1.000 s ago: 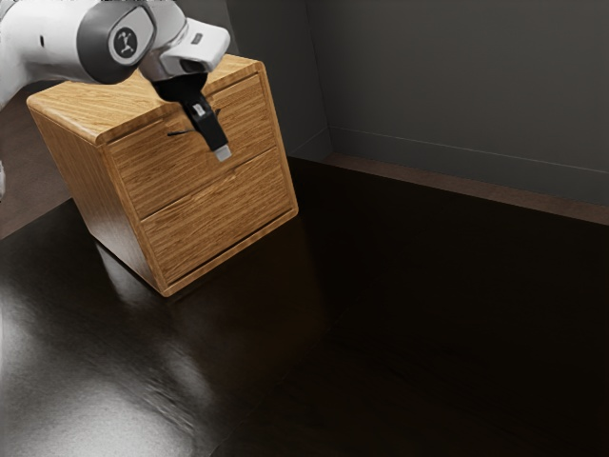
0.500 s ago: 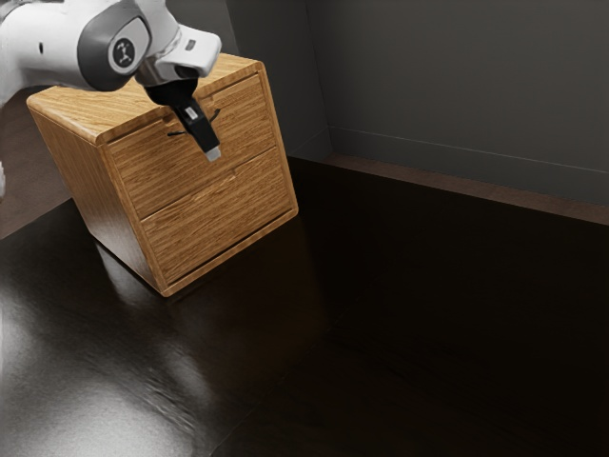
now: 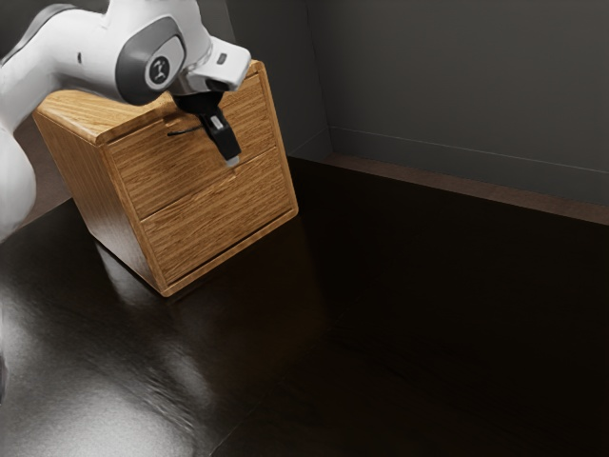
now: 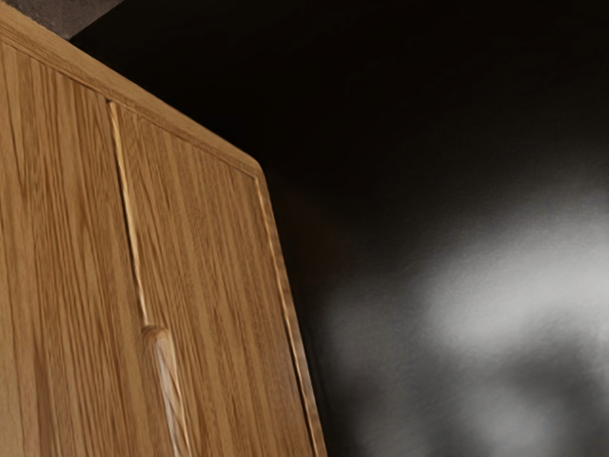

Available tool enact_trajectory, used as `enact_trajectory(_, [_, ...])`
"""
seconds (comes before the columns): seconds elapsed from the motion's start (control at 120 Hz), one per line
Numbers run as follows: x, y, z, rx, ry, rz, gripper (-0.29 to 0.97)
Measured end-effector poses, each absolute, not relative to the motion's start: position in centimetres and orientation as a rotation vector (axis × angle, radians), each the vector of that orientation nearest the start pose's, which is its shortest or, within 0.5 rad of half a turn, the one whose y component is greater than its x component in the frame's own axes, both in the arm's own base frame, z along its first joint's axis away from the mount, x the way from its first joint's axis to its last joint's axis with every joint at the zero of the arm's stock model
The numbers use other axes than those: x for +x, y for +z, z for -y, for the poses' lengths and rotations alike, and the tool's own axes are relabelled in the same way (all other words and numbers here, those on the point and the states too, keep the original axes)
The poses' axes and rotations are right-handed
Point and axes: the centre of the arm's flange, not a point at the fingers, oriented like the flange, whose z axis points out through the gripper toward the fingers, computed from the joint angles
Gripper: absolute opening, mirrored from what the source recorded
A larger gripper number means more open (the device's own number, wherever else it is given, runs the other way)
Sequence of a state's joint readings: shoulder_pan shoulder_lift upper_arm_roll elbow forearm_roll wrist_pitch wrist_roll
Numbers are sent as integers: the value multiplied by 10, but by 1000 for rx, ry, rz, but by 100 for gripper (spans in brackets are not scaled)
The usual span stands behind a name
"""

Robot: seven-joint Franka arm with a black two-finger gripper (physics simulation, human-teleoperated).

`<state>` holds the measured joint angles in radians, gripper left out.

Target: Pull the drawer handle with one arm to open the drawer

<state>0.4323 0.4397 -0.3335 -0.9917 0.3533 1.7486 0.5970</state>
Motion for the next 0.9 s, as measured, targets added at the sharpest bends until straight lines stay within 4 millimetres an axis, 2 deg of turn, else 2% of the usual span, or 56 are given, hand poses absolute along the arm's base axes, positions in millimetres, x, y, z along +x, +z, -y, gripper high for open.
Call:
enact_trajectory(0.092, [678, 657, -146, -2658, -301, -652, 68])
enact_trajectory(0.15, [678, 659, -142, -2616, -278, -652, 68])
enact_trajectory(0.3, [676, 661, -155, -2548, -217, -607, 68])
enact_trajectory(0.383, [677, 655, -161, -2539, -193, -591, 68])
enact_trajectory(0.575, [680, 648, -164, -2546, -180, -544, 68])
enact_trajectory(0.65, [682, 641, -166, -2557, -178, -522, 75])
enact_trajectory(0.75, [683, 637, -168, -2569, -178, -492, 69])
enact_trajectory(0.9, [684, 635, -167, -2579, -184, -458, 68])
